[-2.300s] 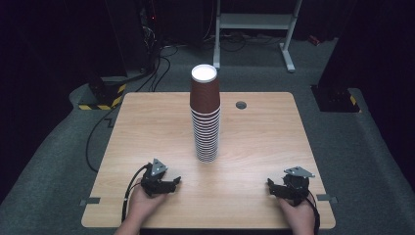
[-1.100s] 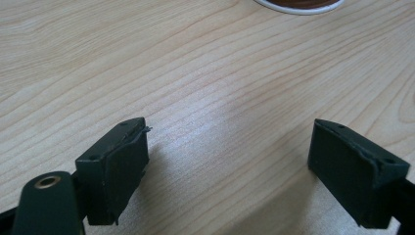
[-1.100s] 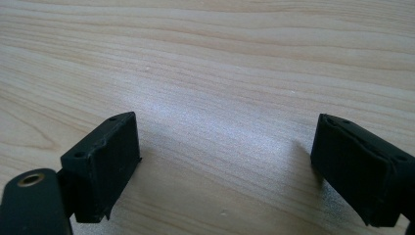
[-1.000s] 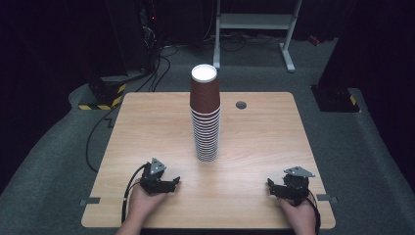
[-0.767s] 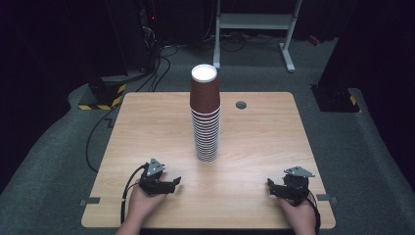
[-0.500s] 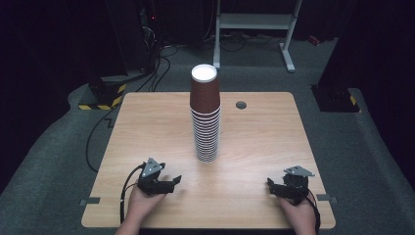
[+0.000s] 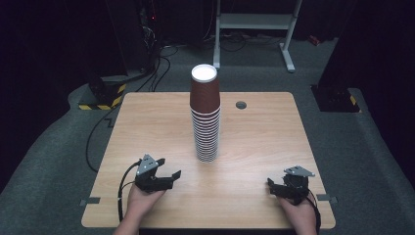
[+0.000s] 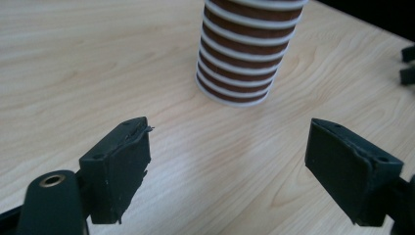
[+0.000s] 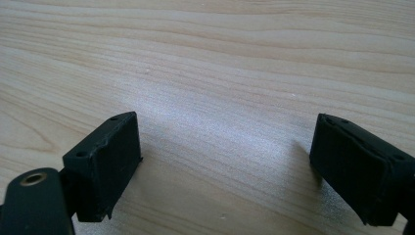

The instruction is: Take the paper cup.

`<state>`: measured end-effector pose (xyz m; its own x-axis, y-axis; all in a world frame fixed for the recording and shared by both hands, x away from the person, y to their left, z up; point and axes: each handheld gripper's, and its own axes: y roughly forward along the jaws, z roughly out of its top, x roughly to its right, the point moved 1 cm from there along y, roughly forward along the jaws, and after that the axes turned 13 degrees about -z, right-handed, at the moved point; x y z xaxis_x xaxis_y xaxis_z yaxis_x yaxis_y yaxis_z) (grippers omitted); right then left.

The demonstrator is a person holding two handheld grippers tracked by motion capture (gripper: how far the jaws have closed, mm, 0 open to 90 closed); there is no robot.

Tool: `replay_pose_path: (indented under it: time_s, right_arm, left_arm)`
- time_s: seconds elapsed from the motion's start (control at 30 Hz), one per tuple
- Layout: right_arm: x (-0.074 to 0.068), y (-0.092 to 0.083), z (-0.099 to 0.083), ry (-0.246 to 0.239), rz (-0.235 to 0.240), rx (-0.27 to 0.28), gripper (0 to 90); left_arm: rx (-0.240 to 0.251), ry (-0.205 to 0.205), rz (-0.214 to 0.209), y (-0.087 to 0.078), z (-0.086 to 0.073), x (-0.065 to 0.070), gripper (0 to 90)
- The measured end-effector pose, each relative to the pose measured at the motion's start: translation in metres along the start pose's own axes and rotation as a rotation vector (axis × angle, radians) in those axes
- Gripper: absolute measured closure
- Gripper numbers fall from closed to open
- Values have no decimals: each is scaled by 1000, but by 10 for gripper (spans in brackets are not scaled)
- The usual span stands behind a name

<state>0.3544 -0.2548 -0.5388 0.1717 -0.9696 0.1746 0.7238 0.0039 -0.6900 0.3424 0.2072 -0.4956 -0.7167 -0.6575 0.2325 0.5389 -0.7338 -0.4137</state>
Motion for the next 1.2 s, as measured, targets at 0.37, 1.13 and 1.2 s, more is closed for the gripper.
replay_pose_path:
  time_s: [0.37, 1.13, 1.2]
  right_arm:
    - [0, -1, -1, -4, 7, -2, 113]
    - [0, -2, -1, -5, 8, -2, 113]
    - [0, -2, -1, -5, 8, -2, 113]
  left_arm:
    - [78, 32, 10, -1, 31, 10, 173]
    - [186, 113, -12, -10, 81, 27, 161]
    - [206, 132, -17, -12, 90, 31, 158]
